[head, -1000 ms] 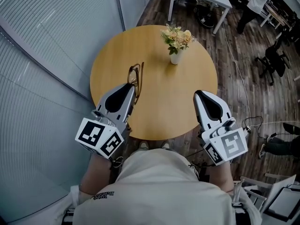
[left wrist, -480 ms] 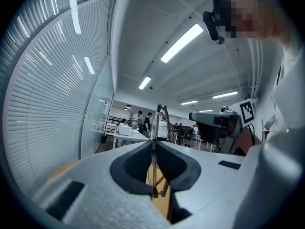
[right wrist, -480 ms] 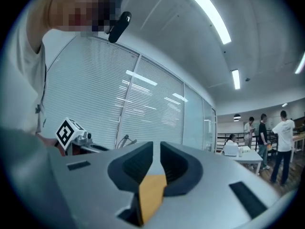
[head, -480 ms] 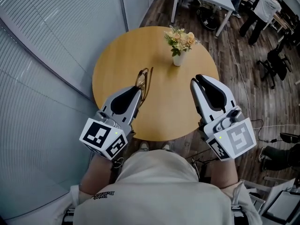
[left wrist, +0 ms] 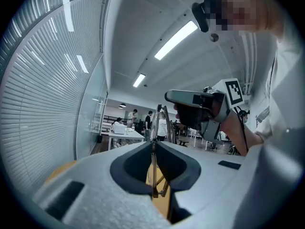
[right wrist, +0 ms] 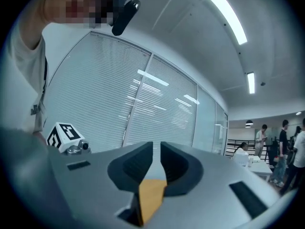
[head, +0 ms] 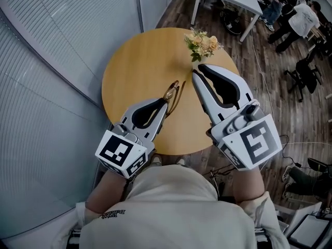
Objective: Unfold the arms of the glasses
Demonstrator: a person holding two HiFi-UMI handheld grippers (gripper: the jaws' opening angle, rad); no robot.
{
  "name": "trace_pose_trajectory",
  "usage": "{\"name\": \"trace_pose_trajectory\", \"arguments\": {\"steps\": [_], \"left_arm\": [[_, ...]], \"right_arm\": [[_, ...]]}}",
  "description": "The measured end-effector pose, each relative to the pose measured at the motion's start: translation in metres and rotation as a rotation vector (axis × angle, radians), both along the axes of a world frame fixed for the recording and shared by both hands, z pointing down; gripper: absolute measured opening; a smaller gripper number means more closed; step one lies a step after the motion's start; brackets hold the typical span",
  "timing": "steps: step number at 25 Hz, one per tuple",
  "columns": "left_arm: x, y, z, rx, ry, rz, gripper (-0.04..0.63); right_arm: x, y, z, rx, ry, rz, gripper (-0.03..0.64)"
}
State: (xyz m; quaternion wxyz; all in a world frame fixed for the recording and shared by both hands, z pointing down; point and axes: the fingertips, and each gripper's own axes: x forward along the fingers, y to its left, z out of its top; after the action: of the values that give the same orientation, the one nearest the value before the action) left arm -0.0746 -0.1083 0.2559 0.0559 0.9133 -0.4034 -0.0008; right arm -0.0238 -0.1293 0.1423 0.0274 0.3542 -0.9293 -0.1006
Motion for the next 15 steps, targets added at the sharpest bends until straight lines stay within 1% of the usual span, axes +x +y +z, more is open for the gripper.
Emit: {"name": "trace_pose_trajectory", "arguments": {"steps": [4,9,12,15], "left_arm": [[0.006,0.007,-0.002,0.002,0.006,0.013,0.043],[0.008,0.003,0.002,-0.007,0.004,0.023,0.043],[0.011,0.003,0.005,-0.019,0.013,0.021,0.043],[0.011,0.001,0.0,-0.011,0.017,0.002,0.043]], "right_arm": [[-0.005,-0.001,0.014,-0.037,0.027,-0.003,0.034],[-0.012,-0.007,0.032,-0.087,0.041,-0.017,0.034],[-0.006,-0.007,0.034,-0.094,0.045,-0.014,0.034],[0.003,-0.007,0.035,-0.101,0.046,-0.006,0.034]]}}
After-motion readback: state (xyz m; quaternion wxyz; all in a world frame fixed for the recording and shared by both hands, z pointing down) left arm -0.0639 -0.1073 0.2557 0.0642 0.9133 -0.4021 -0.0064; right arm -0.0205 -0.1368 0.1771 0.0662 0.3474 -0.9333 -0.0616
